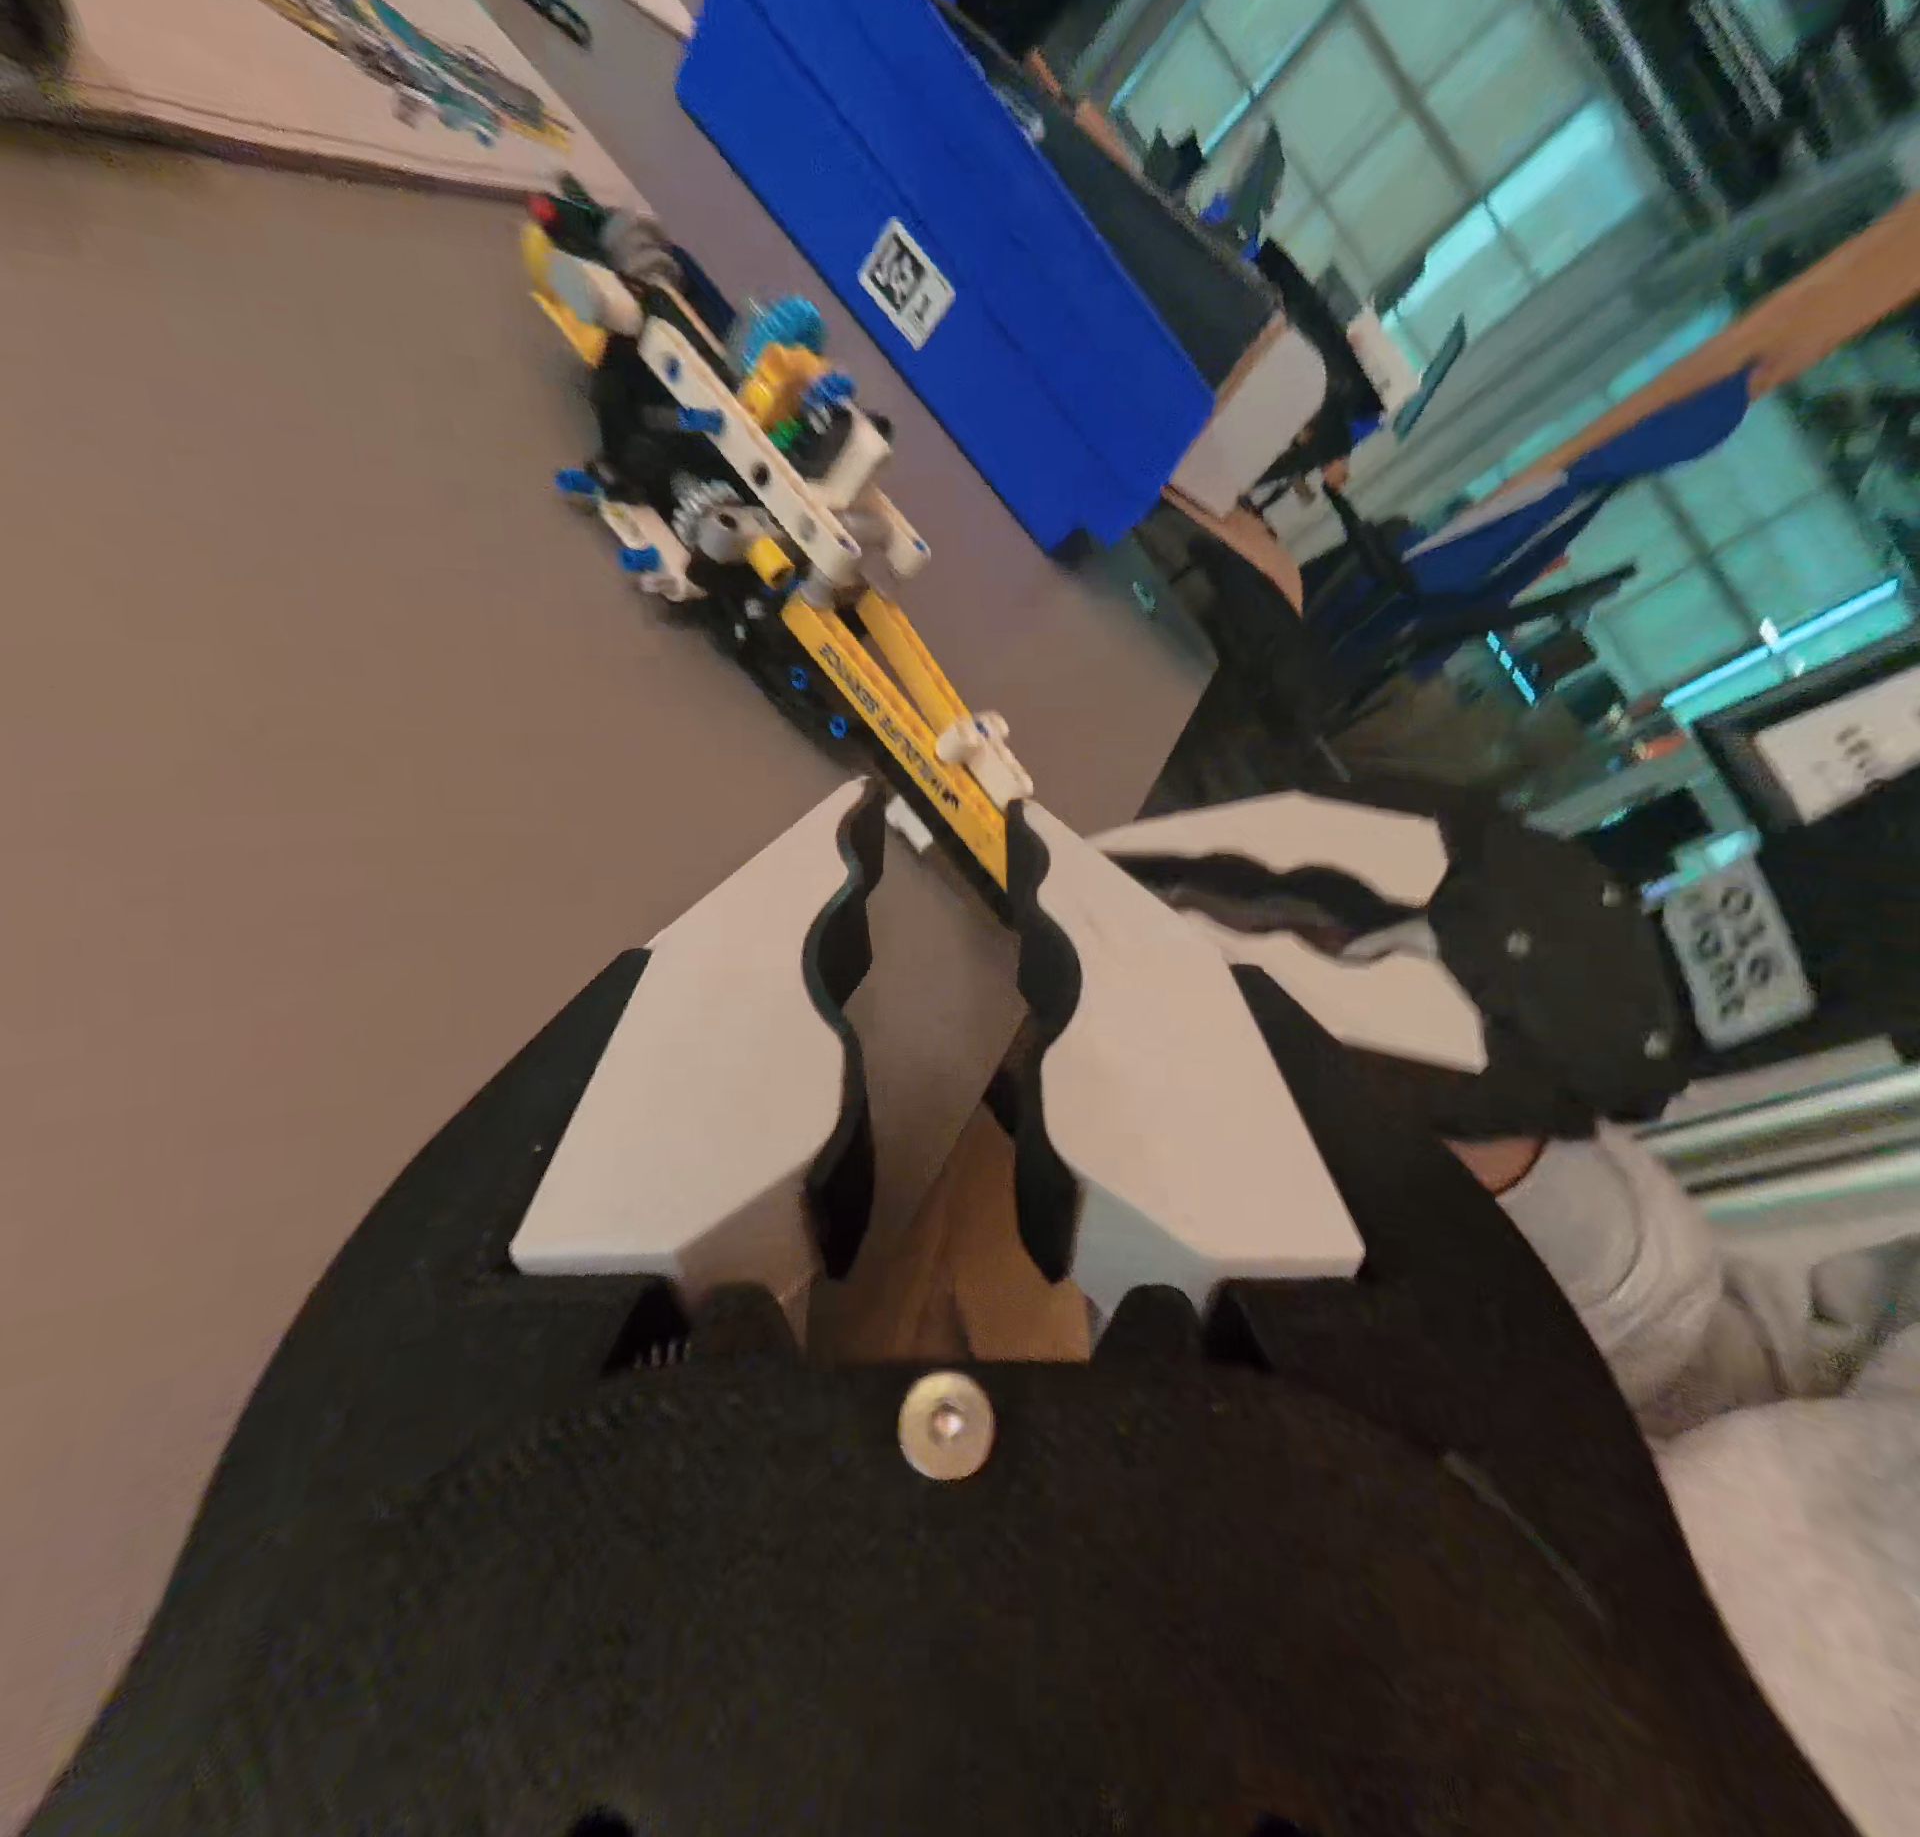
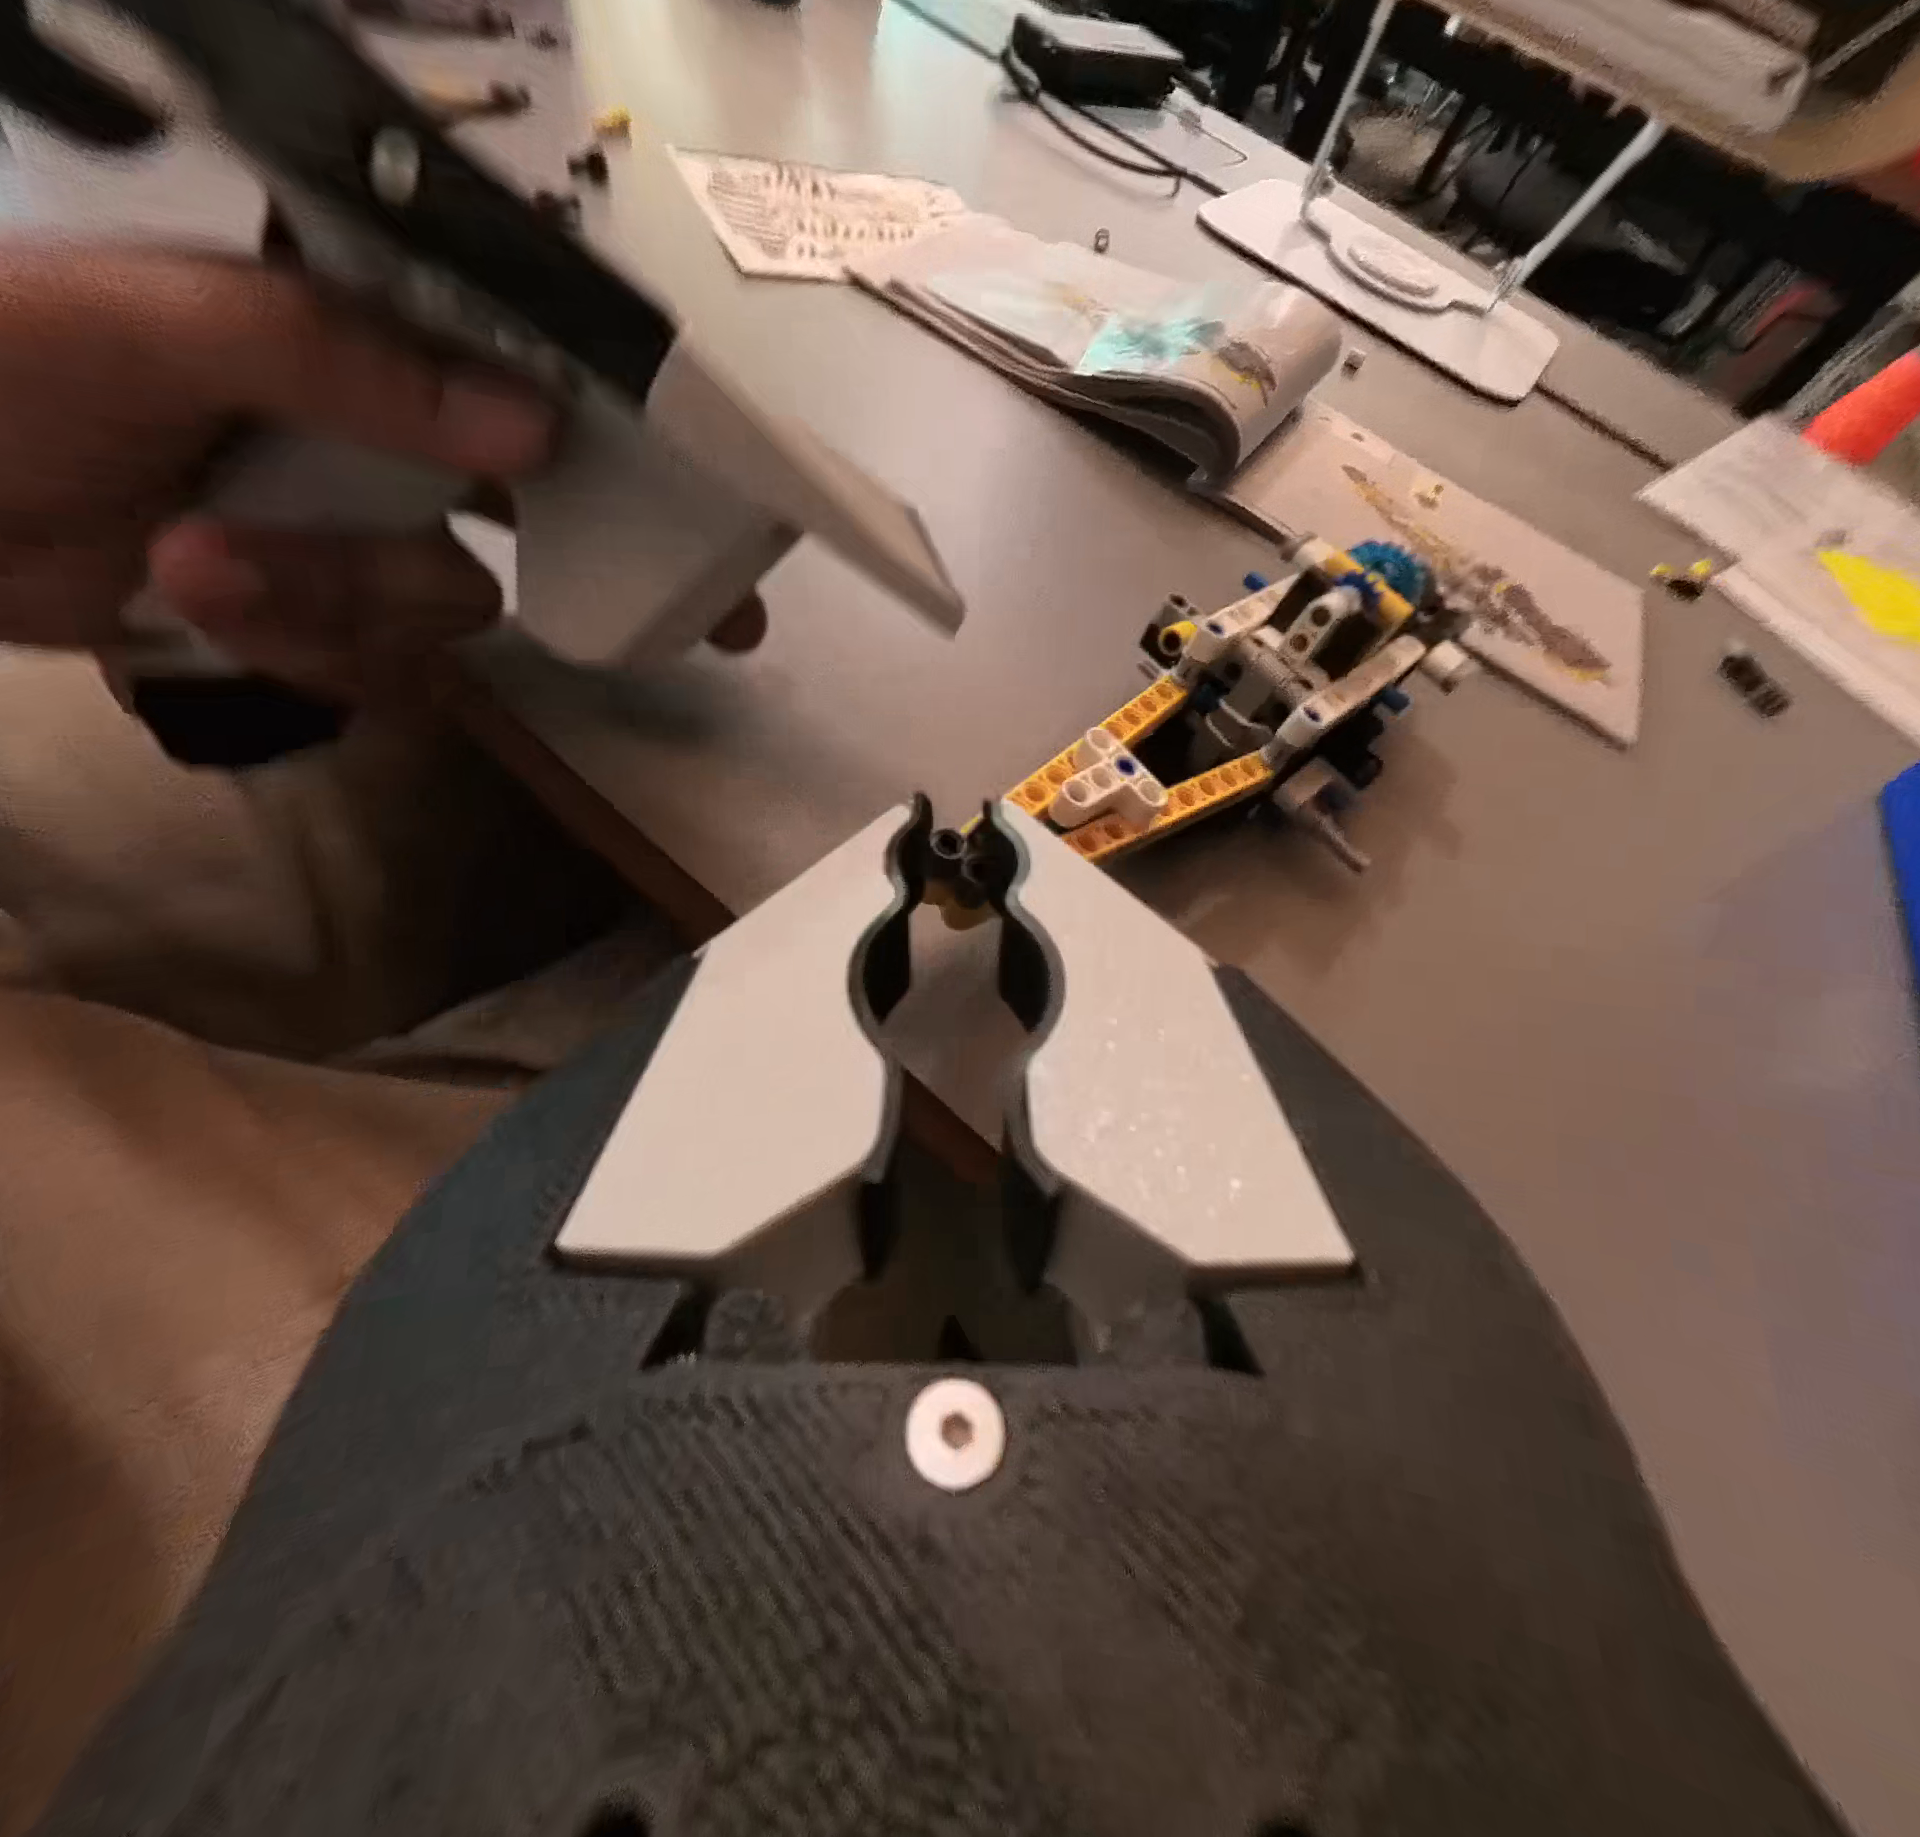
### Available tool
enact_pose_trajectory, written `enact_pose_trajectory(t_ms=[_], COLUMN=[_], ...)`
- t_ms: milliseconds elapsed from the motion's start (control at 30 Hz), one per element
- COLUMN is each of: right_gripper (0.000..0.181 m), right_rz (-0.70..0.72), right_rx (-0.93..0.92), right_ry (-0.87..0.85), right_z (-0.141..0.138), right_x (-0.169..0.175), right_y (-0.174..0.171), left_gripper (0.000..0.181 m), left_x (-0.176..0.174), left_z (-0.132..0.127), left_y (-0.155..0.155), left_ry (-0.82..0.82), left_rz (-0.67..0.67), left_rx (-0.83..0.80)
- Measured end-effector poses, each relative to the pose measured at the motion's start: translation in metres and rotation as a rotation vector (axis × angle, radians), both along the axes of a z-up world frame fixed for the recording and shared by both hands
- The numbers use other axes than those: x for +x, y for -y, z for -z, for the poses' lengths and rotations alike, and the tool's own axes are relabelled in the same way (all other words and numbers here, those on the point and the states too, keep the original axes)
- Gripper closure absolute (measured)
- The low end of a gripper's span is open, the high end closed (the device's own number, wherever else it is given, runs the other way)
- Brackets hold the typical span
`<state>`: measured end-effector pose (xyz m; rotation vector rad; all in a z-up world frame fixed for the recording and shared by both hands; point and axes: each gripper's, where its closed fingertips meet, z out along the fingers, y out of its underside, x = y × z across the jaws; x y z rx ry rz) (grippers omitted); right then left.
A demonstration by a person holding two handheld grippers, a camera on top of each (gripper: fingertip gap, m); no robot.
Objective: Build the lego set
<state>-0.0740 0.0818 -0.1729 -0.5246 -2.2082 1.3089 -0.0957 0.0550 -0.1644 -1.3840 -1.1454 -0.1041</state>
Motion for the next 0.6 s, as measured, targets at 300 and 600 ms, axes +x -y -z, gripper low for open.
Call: enact_pose_trajectory(t_ms=[300,600], right_gripper=[0.181,0.169], right_rz=[-0.024,-0.061], right_rx=[0.105,-0.299], right_ry=[-0.177,0.125], right_z=[-0.006,-0.031], right_x=[0.002,0.006], right_y=[0.008,-0.012], left_gripper=[0.150,0.150], left_x=[-0.003,-0.019], left_z=[0.008,0.015], left_y=[-0.020,-0.023], left_ry=[0.054,0.196], left_rz=[-0.005,-0.047], left_rx=[-0.111,-0.073])
